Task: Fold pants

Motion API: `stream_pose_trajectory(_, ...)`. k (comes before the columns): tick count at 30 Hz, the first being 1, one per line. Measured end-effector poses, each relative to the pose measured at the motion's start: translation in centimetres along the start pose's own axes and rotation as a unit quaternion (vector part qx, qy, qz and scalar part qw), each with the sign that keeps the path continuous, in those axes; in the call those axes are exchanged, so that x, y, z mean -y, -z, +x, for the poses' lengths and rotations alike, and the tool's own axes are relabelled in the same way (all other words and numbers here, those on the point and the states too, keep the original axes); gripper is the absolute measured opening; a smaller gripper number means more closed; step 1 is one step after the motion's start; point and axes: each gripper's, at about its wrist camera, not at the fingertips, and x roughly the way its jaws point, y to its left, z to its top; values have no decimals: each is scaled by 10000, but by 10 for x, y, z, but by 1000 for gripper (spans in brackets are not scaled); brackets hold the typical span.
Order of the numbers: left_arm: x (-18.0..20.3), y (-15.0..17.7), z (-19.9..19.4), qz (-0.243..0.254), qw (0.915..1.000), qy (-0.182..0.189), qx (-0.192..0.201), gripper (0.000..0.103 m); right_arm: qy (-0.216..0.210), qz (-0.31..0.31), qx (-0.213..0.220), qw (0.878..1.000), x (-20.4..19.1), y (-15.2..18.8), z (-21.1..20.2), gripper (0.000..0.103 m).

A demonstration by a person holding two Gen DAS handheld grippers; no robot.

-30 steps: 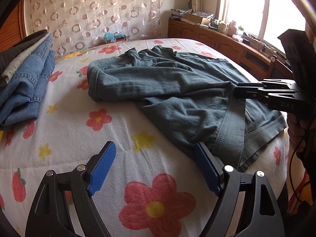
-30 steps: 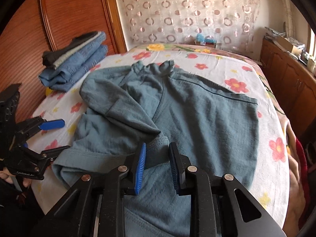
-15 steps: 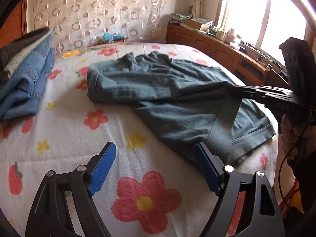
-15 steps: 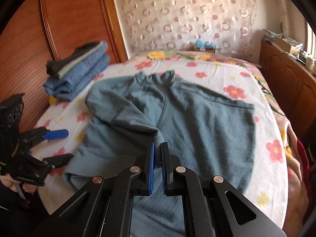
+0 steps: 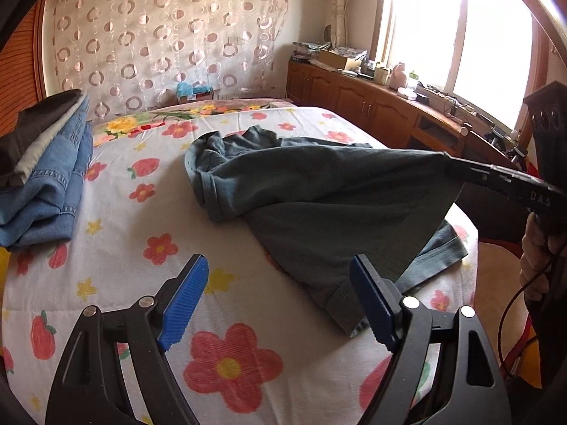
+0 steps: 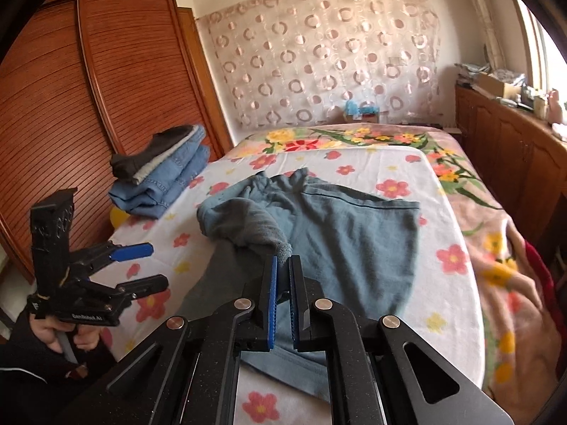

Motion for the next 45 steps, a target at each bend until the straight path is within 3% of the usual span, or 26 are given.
stream_pose_trajectory(18, 22, -9, 8, 231, 9997, 81, 12, 83, 301, 264, 27, 9992, 4, 17, -30, 6)
stream_pose_trajectory(32, 28, 3, 22, 250, 9995, 49, -211, 83, 519, 366, -705, 9955, 17, 43, -21, 6)
stream_pose_trajectory(39, 25, 8, 26, 153, 9996, 28, -249, 83, 521, 440, -858, 9940, 21, 41, -17, 6)
stream_pose_trajectory(45, 19, 4, 18, 105, 9999, -78, -100, 83, 546, 452, -709, 9950, 22, 40, -21, 6)
